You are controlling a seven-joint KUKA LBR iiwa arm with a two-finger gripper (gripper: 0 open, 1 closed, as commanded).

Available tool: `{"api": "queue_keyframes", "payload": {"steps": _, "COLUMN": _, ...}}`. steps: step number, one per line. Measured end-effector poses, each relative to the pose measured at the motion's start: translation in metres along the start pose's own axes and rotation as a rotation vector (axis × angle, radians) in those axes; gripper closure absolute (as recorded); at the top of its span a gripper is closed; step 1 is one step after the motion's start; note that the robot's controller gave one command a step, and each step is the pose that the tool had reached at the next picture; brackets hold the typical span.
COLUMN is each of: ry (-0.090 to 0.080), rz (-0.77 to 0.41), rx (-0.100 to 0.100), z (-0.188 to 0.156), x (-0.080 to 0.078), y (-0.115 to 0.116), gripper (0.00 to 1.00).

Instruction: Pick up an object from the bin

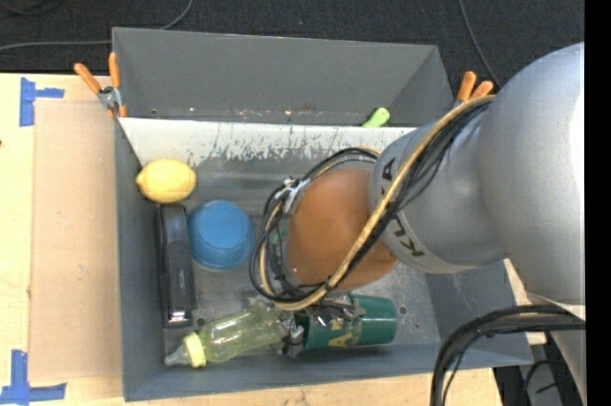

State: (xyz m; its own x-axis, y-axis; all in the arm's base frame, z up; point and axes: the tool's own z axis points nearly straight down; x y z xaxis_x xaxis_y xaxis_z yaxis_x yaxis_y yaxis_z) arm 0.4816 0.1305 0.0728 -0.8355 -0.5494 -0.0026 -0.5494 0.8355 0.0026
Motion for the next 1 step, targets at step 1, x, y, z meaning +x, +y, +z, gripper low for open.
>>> {"api": "queue_keyframes", "payload": {"steps": 1, "ry": 0.014, "rz": 0.006, "rx": -0.004, "z": -0.0235, "x": 0.0029, "y": 0.0016, "gripper": 1.00}}
